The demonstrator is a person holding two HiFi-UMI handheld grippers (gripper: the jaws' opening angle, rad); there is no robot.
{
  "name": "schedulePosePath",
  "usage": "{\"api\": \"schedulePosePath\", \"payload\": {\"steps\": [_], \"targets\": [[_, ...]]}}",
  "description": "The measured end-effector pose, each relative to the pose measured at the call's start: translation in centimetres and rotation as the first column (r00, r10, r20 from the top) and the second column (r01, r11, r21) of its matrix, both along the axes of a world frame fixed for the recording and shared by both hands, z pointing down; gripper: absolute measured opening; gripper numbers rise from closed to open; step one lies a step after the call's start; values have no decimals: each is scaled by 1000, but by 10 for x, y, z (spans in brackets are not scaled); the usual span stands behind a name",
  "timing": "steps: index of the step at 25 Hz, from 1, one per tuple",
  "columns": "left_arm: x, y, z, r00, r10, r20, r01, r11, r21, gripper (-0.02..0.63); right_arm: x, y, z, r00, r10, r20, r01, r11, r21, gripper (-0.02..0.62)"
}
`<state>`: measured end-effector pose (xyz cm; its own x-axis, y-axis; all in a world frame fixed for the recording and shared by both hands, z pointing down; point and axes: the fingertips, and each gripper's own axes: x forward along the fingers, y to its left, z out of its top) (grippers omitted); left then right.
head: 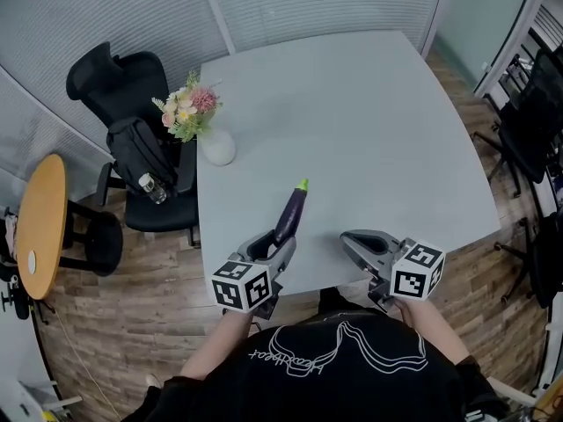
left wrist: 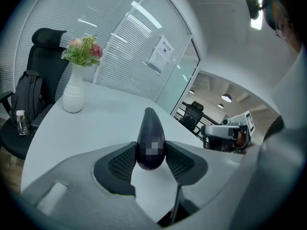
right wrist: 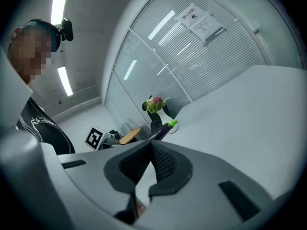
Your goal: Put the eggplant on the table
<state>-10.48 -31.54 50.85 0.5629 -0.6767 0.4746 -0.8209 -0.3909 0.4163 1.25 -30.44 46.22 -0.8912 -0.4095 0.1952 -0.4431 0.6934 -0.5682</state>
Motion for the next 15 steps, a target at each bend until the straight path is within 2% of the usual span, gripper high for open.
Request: {"api": "schedulePosePath", "payload": {"steps": [8,15], "targets": [[4,-15,37,996,33,81,-31,999,-28,196,16,-23,23,998,46,-33,-48,997,-55,8],[2,-19,77,990,46,136,-35,996,-84,196,23,-28,37,997,52,-53,-57,995,-86,8]]}}
